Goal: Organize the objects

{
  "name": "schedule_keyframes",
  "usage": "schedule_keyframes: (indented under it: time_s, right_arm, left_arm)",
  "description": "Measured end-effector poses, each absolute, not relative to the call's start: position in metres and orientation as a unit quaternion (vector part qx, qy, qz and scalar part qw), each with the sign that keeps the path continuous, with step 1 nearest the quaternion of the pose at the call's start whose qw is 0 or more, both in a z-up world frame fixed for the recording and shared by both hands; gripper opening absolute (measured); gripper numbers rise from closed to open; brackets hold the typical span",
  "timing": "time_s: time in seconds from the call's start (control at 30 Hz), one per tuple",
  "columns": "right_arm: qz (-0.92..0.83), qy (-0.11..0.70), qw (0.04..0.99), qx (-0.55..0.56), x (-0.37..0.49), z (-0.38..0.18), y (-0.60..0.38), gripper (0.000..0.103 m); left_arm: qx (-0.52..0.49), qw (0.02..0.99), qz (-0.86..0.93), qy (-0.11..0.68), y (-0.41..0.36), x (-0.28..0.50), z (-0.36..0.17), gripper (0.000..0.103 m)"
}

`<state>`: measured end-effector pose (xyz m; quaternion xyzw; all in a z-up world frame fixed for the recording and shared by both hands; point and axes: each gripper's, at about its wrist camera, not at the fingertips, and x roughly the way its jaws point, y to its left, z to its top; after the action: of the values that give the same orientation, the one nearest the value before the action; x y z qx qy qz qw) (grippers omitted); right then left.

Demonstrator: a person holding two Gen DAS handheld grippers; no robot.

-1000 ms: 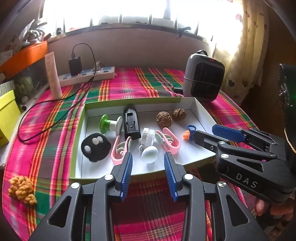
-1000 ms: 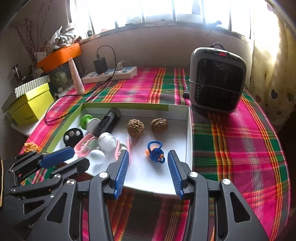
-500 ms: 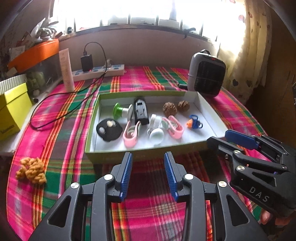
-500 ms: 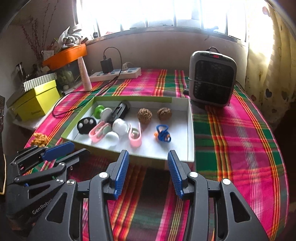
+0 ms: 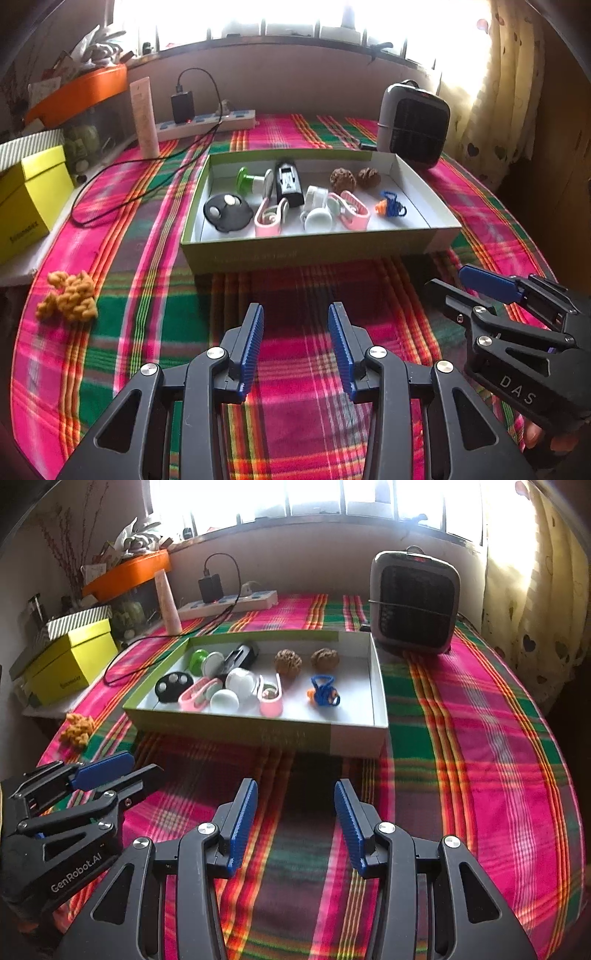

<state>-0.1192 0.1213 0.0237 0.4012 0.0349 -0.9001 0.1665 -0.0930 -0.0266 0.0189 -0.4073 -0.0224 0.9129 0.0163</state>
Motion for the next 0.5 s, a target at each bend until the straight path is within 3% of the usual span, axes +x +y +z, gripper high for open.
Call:
schedule_keyframes:
  time_s: [0.5]
  right_arm:
    - [-0.898,0.051,0.134,0.416,-0.103,0.013,0.126,0.045]
  left_arm:
    - [-0.421,0.003,0.907,-0.02,-0.027,-0.077,0.002,0.037]
